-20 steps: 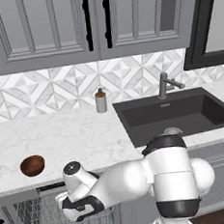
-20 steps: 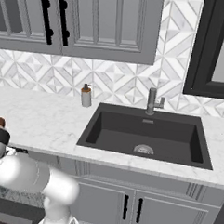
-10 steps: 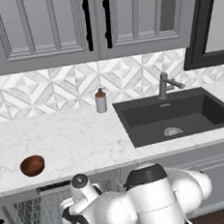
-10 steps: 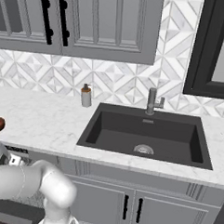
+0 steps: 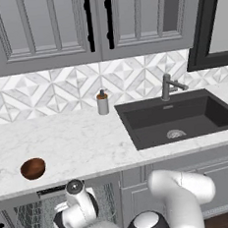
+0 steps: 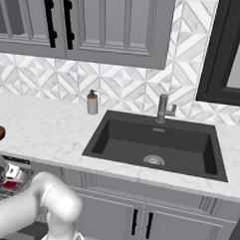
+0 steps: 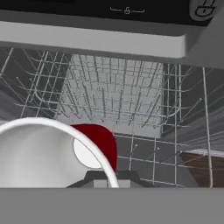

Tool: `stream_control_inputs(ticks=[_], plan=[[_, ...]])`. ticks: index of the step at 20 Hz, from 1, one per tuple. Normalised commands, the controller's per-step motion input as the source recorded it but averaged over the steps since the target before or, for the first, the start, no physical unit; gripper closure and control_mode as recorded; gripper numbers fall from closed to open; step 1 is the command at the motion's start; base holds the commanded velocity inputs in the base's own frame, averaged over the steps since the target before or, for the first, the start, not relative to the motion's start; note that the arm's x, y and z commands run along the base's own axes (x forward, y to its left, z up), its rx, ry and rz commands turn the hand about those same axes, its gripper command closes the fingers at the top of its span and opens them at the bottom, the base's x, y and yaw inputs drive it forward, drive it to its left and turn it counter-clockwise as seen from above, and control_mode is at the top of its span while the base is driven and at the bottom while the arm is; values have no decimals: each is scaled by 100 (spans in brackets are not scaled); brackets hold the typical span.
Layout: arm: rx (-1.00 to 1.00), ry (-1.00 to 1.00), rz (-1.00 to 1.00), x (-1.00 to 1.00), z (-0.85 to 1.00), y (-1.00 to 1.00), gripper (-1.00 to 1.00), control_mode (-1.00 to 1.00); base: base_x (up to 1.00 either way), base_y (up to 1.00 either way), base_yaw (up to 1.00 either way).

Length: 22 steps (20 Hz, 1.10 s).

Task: Pick up the cup and bowl from the counter, place them in the dishwasher, and close the dishwasher door.

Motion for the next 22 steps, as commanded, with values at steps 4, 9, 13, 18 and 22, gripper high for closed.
stream_control_inputs(ticks=[4, 9, 13, 18, 22], plan=[[-1, -6, 0, 6, -1, 64, 100, -100, 0, 0, 0], [0, -4, 0, 21, -23, 56, 100, -100, 0, 0, 0], [0, 0, 0, 41, -50, 28, 100, -100, 0, 0, 0], [0, 0, 0, 41, -51, 1, 100, -100, 0, 0, 0], [0, 0, 0, 23, -55, 1, 100, -100, 0, 0, 0]])
